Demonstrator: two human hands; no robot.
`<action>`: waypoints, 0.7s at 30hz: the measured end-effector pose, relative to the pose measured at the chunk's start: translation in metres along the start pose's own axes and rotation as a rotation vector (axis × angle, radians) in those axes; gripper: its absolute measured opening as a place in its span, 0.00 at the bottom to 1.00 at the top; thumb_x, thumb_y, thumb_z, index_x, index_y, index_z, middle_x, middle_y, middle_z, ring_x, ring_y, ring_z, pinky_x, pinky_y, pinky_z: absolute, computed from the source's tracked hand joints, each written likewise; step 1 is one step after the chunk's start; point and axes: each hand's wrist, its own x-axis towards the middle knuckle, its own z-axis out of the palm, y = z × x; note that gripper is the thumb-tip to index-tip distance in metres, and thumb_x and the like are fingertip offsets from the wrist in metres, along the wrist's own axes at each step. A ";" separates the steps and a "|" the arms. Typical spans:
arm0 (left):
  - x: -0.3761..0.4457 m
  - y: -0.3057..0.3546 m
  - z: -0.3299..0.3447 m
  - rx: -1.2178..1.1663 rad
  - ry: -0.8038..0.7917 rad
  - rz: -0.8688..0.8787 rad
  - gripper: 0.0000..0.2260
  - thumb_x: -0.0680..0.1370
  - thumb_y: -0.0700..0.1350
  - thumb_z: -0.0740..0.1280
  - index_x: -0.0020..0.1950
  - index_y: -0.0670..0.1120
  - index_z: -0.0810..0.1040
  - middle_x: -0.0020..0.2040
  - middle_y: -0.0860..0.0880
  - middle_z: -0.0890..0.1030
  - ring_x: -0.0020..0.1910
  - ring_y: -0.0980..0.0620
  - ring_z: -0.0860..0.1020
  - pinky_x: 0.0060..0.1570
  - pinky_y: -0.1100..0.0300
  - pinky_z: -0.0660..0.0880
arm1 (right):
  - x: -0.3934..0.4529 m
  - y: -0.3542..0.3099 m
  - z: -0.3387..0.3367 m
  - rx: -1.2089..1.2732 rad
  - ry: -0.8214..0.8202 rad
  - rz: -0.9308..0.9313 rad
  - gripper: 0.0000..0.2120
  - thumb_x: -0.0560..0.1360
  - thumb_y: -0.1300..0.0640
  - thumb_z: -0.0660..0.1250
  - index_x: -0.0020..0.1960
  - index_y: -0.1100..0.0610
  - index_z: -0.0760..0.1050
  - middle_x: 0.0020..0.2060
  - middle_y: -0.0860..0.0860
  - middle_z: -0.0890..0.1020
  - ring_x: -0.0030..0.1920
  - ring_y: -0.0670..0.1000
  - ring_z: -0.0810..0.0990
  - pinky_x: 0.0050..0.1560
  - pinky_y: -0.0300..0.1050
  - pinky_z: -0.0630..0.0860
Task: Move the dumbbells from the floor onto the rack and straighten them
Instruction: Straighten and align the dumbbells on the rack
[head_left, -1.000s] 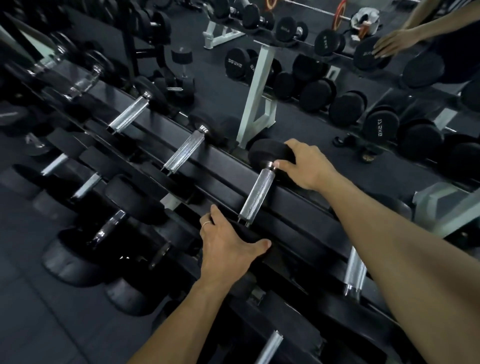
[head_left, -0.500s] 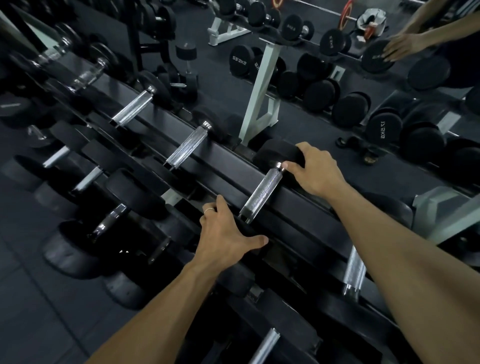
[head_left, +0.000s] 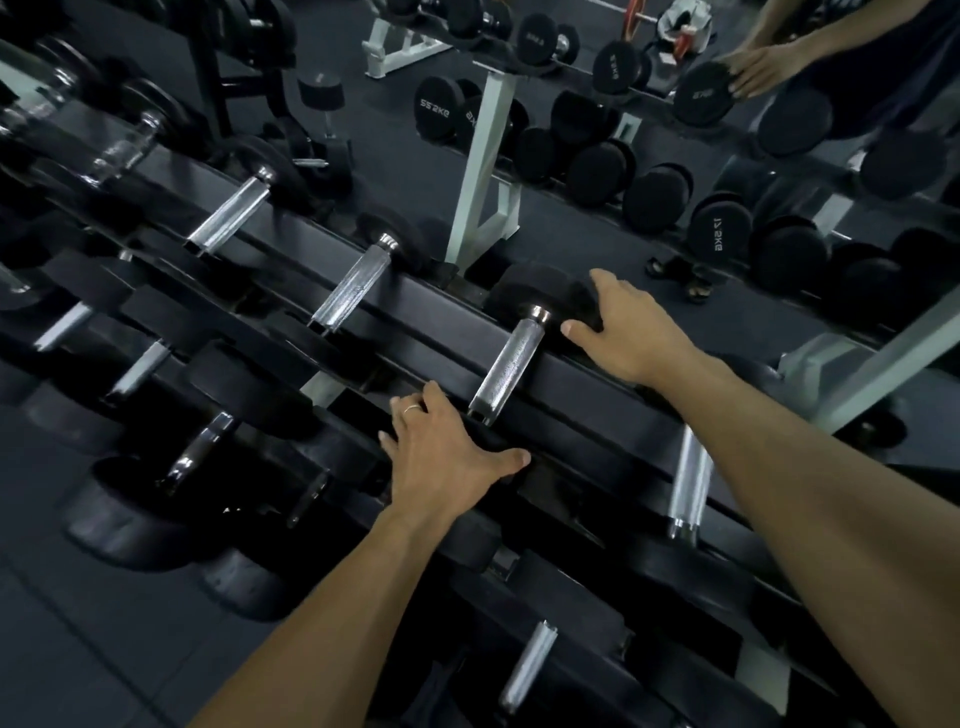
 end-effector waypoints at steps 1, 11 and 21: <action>-0.003 0.003 0.001 0.034 0.023 0.014 0.51 0.62 0.65 0.76 0.73 0.41 0.58 0.74 0.37 0.59 0.77 0.38 0.50 0.74 0.36 0.48 | -0.008 0.005 -0.005 -0.039 0.027 -0.014 0.33 0.79 0.48 0.65 0.77 0.59 0.56 0.70 0.60 0.70 0.69 0.61 0.70 0.67 0.54 0.69; -0.100 0.071 0.073 0.110 0.148 0.349 0.42 0.74 0.66 0.60 0.78 0.41 0.53 0.79 0.39 0.49 0.78 0.45 0.38 0.73 0.43 0.33 | -0.081 0.094 -0.036 -0.083 0.092 0.002 0.31 0.79 0.47 0.64 0.76 0.60 0.61 0.70 0.61 0.70 0.69 0.62 0.70 0.67 0.54 0.69; -0.169 0.094 0.146 -0.047 0.014 0.051 0.61 0.63 0.71 0.71 0.78 0.44 0.37 0.79 0.41 0.41 0.77 0.41 0.36 0.76 0.44 0.45 | -0.103 0.157 -0.036 0.076 0.006 -0.036 0.34 0.79 0.47 0.64 0.79 0.56 0.54 0.73 0.59 0.67 0.71 0.61 0.67 0.70 0.53 0.66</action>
